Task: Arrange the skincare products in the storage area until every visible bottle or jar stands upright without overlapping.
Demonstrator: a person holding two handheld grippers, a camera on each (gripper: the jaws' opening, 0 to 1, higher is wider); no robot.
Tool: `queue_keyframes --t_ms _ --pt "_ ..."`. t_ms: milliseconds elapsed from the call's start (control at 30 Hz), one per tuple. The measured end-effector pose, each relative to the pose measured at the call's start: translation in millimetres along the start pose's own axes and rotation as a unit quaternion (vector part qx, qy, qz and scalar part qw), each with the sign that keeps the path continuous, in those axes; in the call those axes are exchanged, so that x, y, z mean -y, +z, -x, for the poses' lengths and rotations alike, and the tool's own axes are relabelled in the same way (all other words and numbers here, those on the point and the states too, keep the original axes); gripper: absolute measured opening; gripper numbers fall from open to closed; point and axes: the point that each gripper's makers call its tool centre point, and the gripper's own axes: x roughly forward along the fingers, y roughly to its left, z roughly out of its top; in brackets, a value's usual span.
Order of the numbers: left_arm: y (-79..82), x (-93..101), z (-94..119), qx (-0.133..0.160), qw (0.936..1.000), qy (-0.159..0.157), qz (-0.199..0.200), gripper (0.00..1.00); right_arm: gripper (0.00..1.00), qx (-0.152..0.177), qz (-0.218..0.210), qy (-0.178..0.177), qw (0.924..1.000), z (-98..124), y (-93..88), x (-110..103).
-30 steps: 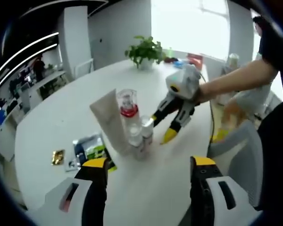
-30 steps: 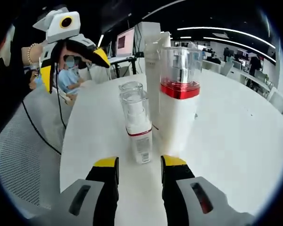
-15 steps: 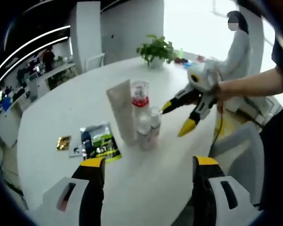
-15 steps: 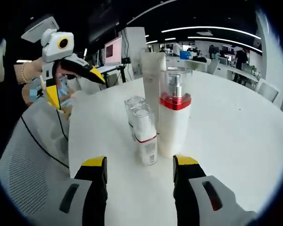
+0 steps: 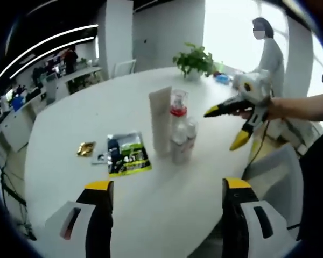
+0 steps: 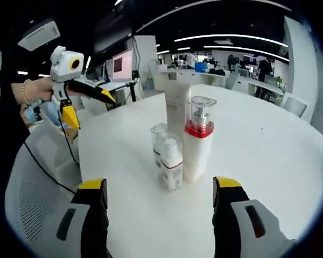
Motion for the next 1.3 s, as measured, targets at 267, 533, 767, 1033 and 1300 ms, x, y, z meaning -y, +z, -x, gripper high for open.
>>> queue_keyframes --t_ms 267,533,767,1033,1300 --pt "-18.0 1.8 10.9 -0.009 0.9998 0.009 0.017 0.84 0.92 0.011 -0.014 -0.019 0.9997 13.3 3.3 -12.0" --pt "-30.1 -2.4 18.9 -0.009 0.9994 0.018 0.030 0.87 0.99 0.019 -0.034 -0.032 0.9987 24.2 -0.9 -27.9" --pt "-44.9 -3.0 24.8 -0.014 0.9988 0.020 0.043 0.87 1.00 0.014 -0.047 -0.038 0.9981 28.1 -5.4 -39.7" --pt "-60.0 -5.2 35.9 -0.017 0.9981 0.030 0.052 0.88 1.00 0.017 -0.056 -0.044 0.9973 31.2 -7.4 -43.6" --pt "-66.7 -23.6 43.4 -0.011 0.9974 0.046 0.055 0.92 1.00 0.020 -0.061 -0.054 0.9965 36.8 -7.6 -42.4"
